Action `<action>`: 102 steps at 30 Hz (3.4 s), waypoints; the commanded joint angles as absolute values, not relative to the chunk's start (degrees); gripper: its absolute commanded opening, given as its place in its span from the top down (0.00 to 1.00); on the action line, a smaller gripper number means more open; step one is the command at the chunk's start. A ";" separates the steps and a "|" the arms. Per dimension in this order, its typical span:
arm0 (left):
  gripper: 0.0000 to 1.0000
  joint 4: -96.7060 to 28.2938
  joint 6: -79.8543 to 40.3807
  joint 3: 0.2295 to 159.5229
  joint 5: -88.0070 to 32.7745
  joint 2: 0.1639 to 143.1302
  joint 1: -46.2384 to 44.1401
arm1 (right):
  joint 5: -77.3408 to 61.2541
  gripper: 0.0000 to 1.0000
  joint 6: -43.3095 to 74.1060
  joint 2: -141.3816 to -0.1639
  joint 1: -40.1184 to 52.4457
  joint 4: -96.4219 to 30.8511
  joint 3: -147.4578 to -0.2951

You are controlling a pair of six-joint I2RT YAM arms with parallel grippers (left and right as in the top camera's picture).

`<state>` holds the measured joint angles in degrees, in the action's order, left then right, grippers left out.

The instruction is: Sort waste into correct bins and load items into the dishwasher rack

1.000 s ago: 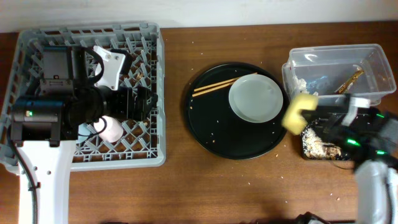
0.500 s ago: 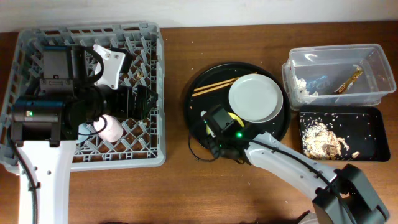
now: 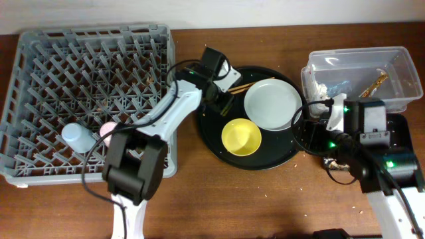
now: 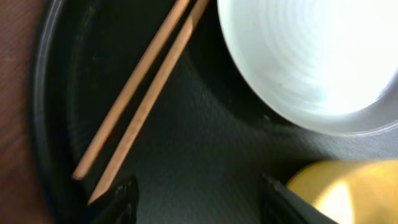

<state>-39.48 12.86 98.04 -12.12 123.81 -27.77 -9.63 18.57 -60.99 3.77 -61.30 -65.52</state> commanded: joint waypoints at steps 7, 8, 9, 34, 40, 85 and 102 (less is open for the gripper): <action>0.62 -32.73 21.78 98.30 -9.34 127.68 -28.08 | -9.93 0.22 18.31 -70.85 3.36 -62.06 -65.54; 0.65 -32.25 21.78 98.30 -9.32 128.44 -28.08 | -9.96 0.22 18.31 -70.83 3.36 -62.06 -65.54; 0.68 -31.20 21.78 98.30 -9.02 129.60 -28.08 | -9.93 0.22 18.31 -70.83 3.36 -62.17 -65.54; 0.69 -33.23 21.15 101.51 -1.98 126.48 -28.05 | -9.93 0.24 18.31 -70.85 3.36 -60.03 -65.54; 0.70 -34.15 21.12 101.41 -5.15 131.46 -28.12 | -9.93 0.24 18.31 -70.85 3.36 -59.86 -65.54; 0.76 -45.69 11.40 101.84 2.15 134.72 -31.68 | -9.93 0.23 18.31 -70.85 3.36 -59.16 -65.54; 0.94 -65.80 -11.31 108.77 5.52 122.02 -11.55 | -9.96 0.23 18.31 -70.85 3.36 -59.13 -65.54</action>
<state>-67.00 -10.55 110.00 4.86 118.43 -12.82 -9.63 18.22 -70.83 3.73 -59.22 -65.45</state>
